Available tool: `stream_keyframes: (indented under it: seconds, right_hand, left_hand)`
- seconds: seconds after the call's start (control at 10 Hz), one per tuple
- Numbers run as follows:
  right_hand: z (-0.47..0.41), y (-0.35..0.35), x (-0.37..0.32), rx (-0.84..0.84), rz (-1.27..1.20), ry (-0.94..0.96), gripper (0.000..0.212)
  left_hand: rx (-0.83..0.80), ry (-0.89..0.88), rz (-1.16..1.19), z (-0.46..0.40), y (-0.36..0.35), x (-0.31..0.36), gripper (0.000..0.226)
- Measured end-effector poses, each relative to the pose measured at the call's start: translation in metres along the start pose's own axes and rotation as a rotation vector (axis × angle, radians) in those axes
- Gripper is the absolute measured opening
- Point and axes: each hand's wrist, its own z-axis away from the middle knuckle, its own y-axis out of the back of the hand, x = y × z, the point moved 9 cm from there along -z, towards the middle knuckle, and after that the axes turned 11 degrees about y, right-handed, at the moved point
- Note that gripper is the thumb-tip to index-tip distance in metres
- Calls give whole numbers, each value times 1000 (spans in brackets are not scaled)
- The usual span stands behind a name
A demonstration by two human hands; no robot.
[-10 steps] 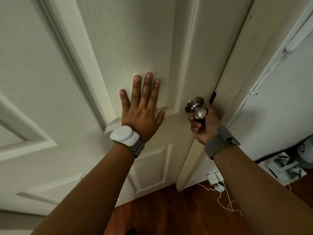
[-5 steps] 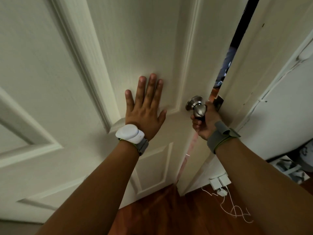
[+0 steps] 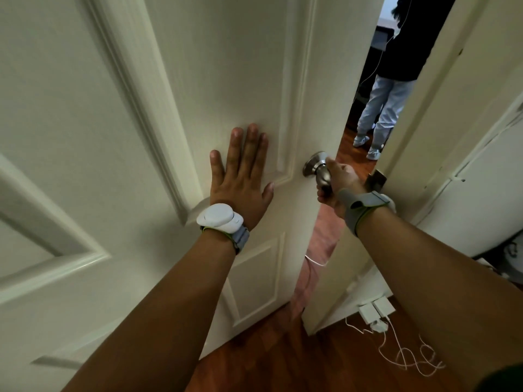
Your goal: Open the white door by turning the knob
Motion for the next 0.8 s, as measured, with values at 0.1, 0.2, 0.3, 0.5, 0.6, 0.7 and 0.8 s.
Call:
stream_keyframes:
  seconds: [0.1, 0.2, 0.3, 0.5, 0.6, 0.7, 0.8]
  right_hand:
    - [-2, -11, -4, 32, -74, 14, 25]
    - [-5, -24, -4, 53, -128, 0, 25]
    - [-10, -33, -6, 62, -114, 4, 29]
    - [-25, -46, -7, 35, -62, 7, 45]
    - [-33, -41, -14, 59, 60, 55, 52]
    - [-35, -31, -25, 93, 214, 138, 54]
    - [-28, -18, -38, 121, 429, 249, 47]
  left_hand:
    - [-31, 8, 24, -7, -7, -4, 86]
    - [-55, 15, 42, -13, -13, -9, 86]
    - [-95, 22, 84, -21, -21, -13, 86]
    - [-139, 37, 121, -34, -35, -21, 87]
    - [-143, 40, 125, -42, -39, -24, 87]
    - [-102, 26, 140, -49, -40, -24, 87]
    - [-79, 18, 128, -51, -39, -23, 87]
